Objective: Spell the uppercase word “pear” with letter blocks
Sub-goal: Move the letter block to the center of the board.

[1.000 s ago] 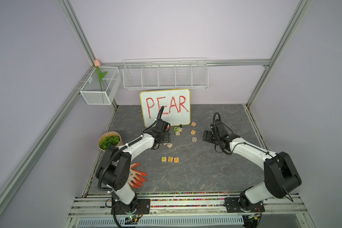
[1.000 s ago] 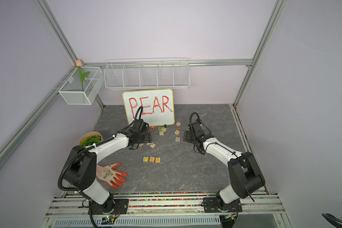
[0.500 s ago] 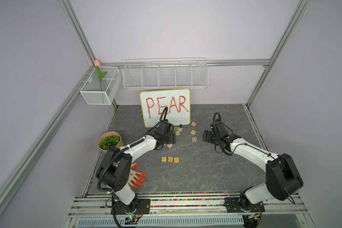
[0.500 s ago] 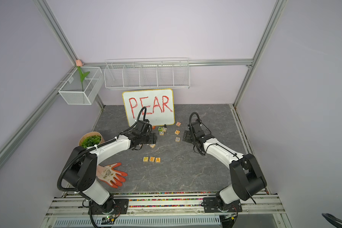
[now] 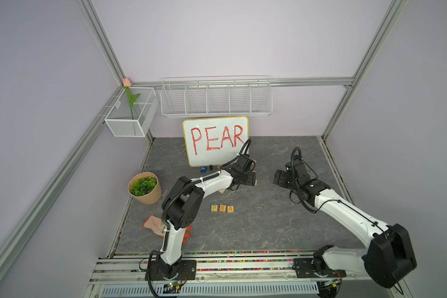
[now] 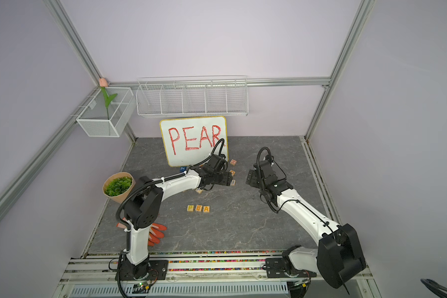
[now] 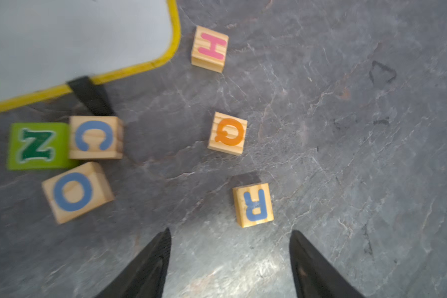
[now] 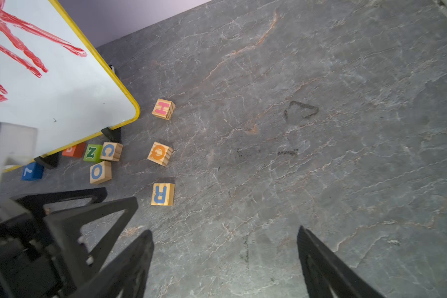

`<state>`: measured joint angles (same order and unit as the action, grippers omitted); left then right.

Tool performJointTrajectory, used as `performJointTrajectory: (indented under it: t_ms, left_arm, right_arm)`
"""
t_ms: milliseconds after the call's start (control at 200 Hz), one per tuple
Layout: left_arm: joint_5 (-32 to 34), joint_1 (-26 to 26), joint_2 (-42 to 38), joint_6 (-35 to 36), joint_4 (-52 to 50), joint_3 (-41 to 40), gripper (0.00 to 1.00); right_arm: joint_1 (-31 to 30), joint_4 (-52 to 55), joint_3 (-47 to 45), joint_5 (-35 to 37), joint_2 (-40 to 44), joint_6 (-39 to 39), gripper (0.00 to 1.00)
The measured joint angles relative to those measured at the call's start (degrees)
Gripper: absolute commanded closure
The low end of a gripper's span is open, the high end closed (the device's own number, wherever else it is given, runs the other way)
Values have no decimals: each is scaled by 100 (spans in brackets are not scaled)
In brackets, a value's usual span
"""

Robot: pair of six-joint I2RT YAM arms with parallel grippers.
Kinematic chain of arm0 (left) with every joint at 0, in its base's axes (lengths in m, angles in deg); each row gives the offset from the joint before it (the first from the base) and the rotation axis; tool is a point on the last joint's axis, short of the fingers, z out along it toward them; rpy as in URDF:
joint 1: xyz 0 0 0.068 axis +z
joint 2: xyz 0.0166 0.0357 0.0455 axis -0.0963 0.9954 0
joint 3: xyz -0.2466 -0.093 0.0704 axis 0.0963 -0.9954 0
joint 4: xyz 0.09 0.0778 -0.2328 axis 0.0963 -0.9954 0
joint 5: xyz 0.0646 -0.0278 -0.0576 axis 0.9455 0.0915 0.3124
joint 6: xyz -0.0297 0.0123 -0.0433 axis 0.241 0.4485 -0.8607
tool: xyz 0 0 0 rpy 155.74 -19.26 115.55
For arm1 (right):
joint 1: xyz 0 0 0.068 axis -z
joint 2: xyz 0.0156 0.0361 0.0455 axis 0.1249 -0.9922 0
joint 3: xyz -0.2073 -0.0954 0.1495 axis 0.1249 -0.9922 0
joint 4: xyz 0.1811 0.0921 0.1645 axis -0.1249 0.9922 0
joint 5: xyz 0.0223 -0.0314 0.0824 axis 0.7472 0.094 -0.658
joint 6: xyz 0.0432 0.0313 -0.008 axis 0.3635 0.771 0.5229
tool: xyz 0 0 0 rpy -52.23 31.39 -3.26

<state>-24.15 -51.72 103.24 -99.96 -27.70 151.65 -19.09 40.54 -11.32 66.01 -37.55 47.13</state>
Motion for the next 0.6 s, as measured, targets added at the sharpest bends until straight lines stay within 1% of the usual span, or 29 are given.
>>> performJointTrajectory:
  t_ms: [175, 330, 470, 600]
  left_arm:
    - [87, -297, 522, -11, -153, 605, 29]
    - [284, -350, 743, -7, -341, 839, 31]
    - [533, -380, 1005, 35, -490, 990, 35]
    - [662, -437, 1071, 61, -588, 1097, 41]
  right_arm:
    - [74, 133, -262, 85, 286, -26, 11]
    - [140, 164, -356, 118, 389, -66, 11]
    - [170, 170, -363, 118, 398, -114, 11]
    - [192, 173, -376, 120, 398, -131, 11]
